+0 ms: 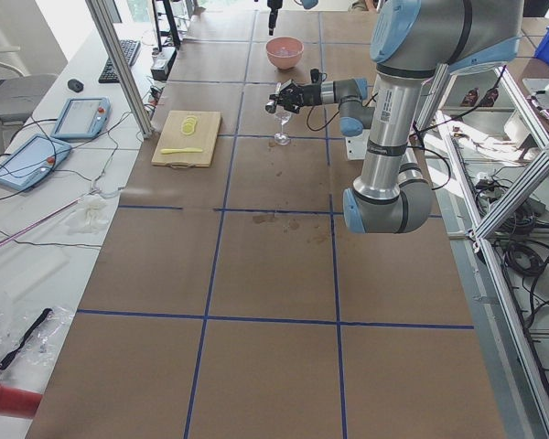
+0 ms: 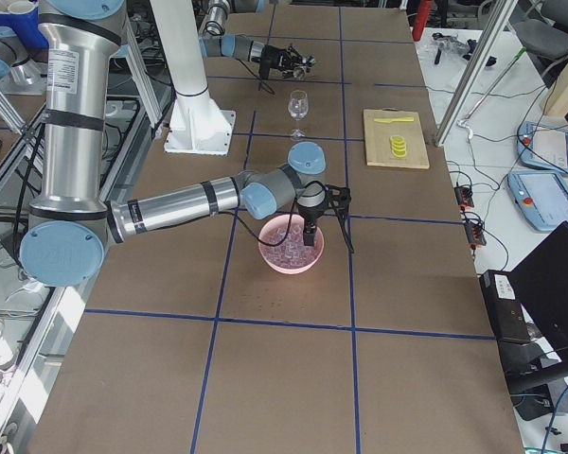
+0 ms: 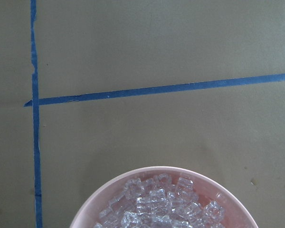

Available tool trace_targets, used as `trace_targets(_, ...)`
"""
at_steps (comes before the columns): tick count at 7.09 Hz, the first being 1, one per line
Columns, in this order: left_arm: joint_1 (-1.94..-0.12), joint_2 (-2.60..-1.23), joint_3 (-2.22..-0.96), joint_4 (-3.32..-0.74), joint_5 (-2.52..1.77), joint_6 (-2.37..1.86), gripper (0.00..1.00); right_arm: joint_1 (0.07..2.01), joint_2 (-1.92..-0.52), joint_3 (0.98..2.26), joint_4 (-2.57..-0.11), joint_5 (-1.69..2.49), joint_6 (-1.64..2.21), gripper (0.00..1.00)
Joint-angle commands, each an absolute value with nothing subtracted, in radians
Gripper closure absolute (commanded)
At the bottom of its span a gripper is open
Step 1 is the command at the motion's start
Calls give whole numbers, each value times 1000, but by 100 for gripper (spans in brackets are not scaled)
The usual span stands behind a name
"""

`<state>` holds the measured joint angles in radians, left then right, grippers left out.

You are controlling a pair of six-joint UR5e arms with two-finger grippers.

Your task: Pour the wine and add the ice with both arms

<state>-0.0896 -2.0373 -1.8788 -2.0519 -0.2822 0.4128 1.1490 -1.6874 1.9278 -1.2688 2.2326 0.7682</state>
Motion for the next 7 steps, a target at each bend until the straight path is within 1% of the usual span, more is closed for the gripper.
trace_targets(1,-91,-1984,-1879,-2158,-282,414,100,1146,-1687,1927,-1269,2232,769,0)
trace_targets(3,-100,-1941,-1882,-2347,-282,413,100,1125,-1687,1927,-1269,2198,770,0)
trace_targets(5,-127,-1820,-1884,-2506,-282,414,100,1095,-1690,1925,-1266,2159,776,0)
trace_targets(7,-159,-1706,-1882,-2671,-284,417,100,1046,-1736,1879,-1118,2146,781,0)
